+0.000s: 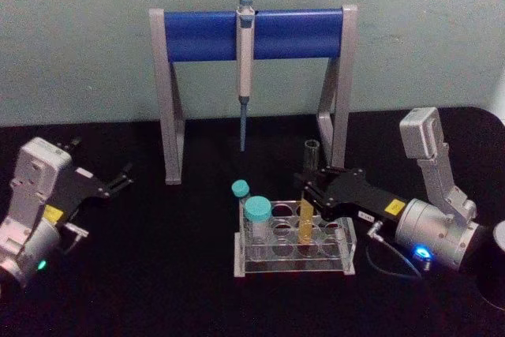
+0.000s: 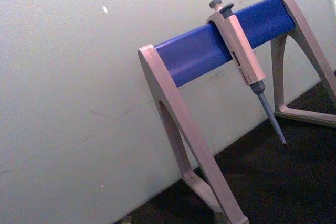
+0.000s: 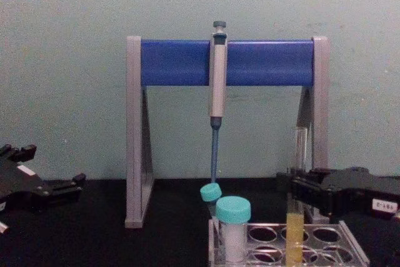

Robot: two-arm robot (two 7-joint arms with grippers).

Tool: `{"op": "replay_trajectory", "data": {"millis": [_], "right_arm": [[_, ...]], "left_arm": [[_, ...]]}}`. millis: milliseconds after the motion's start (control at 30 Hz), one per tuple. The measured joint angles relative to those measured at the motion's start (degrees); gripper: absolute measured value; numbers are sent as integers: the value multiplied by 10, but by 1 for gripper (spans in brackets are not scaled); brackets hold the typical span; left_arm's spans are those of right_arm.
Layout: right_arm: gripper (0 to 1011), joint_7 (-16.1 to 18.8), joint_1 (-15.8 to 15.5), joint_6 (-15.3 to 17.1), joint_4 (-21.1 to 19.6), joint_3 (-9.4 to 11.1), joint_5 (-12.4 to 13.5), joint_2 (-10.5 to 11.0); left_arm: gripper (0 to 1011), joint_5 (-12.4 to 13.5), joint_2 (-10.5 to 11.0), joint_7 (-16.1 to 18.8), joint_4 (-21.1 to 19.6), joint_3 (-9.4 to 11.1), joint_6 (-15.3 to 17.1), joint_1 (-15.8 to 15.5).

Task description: Pick up the test tube from the test tube rack, shake it, then place it back into the test tube rack.

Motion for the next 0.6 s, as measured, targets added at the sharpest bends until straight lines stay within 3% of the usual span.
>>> {"op": "replay_trajectory", "data": {"millis": [433, 600], "right_arm": [[232, -1, 0, 0, -1, 0, -2, 0], [349, -1, 0, 0, -1, 0, -2, 0]], "left_arm": [[1010, 0, 0, 0, 0, 0, 0, 0], [1010, 0, 0, 0, 0, 0, 0, 0]]}}
